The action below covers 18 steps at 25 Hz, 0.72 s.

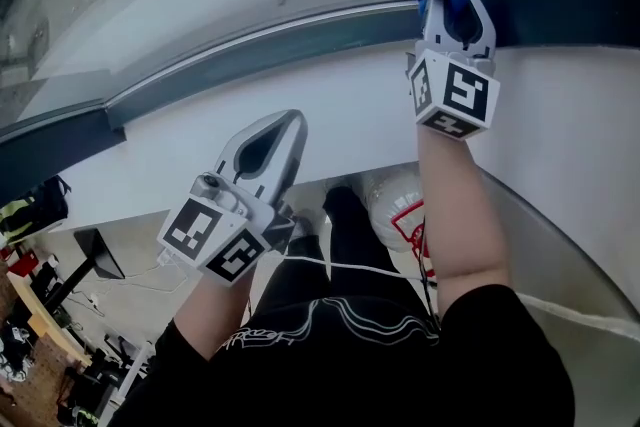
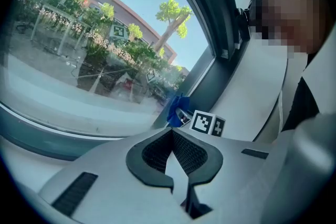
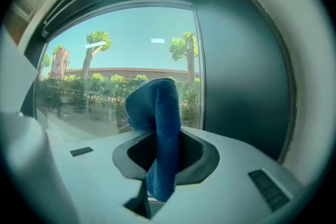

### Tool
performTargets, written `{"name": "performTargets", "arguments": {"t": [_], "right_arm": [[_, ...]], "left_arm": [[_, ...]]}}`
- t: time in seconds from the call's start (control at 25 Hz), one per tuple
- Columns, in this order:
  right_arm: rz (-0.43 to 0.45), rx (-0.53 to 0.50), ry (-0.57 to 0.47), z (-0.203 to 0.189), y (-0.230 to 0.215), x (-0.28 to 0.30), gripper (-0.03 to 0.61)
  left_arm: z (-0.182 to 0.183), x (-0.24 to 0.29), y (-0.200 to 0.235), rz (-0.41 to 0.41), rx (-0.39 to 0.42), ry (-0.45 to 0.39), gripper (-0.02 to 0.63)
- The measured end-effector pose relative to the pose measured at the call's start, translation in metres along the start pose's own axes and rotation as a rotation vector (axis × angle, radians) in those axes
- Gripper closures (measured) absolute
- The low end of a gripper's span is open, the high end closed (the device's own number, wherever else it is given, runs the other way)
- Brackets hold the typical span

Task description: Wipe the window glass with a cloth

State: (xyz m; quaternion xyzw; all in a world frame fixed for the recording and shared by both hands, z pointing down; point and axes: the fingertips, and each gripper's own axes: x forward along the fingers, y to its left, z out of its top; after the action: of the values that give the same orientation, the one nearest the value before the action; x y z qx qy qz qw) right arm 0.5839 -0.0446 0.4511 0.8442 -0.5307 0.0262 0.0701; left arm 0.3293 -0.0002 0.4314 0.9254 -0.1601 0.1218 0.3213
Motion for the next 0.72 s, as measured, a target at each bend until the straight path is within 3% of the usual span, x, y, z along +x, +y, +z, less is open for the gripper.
{"name": "performTargets", "arguments": {"t": [0.2, 0.36, 0.56, 0.72], "right_arm": [[0.019, 0.034, -0.002, 0.026, 0.024, -0.028, 0.511], [0.085, 0.060, 0.044, 0.066, 0.062, -0.083, 0.511], [0.326, 0.096, 0.035, 0.168, 0.136, -0.163, 0.511], [0.490, 0.183, 0.048, 0.262, 0.180, -0.252, 0.511]], "left_arm": [[0.011, -0.029, -0.002, 0.002, 0.019, -0.054, 0.607], [0.036, -0.085, -0.027, 0.002, 0.063, -0.073, 0.607], [0.118, -0.183, -0.059, 0.021, 0.186, -0.181, 0.607], [0.162, -0.264, -0.113, -0.020, 0.304, -0.210, 0.607]]}}
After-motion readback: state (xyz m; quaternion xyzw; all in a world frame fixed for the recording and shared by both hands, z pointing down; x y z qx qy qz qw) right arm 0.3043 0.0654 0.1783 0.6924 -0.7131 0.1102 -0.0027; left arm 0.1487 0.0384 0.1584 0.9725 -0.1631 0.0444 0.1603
